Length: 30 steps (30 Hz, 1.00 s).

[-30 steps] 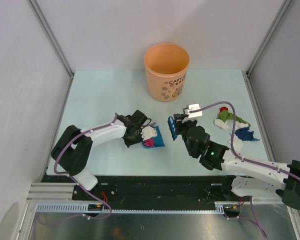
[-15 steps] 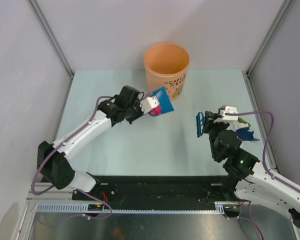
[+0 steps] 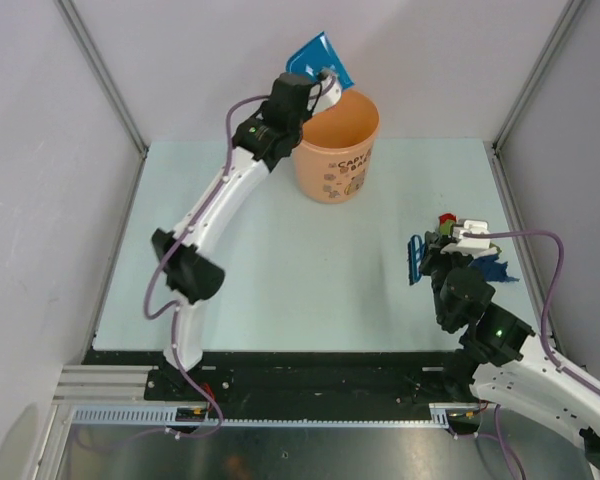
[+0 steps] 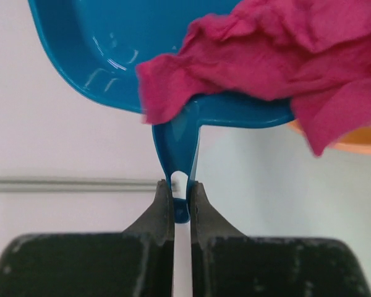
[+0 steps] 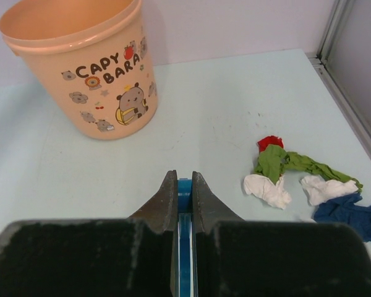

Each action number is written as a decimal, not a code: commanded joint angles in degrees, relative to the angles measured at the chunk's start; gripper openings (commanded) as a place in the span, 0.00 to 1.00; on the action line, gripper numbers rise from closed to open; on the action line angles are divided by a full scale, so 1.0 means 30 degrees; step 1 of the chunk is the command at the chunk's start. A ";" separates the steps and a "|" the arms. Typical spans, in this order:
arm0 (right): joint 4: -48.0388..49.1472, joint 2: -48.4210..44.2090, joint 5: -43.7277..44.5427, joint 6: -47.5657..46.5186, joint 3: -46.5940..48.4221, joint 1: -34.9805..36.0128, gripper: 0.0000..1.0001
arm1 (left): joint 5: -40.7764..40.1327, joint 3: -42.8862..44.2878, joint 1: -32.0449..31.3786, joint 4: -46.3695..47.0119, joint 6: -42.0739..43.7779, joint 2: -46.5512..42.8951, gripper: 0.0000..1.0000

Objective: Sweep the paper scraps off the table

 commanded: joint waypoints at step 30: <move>0.6520 0.2465 -0.3041 -0.6457 -0.2115 -0.5916 0.00 | -0.5895 -0.8138 -0.0797 1.2753 0.9664 -0.2754 0.00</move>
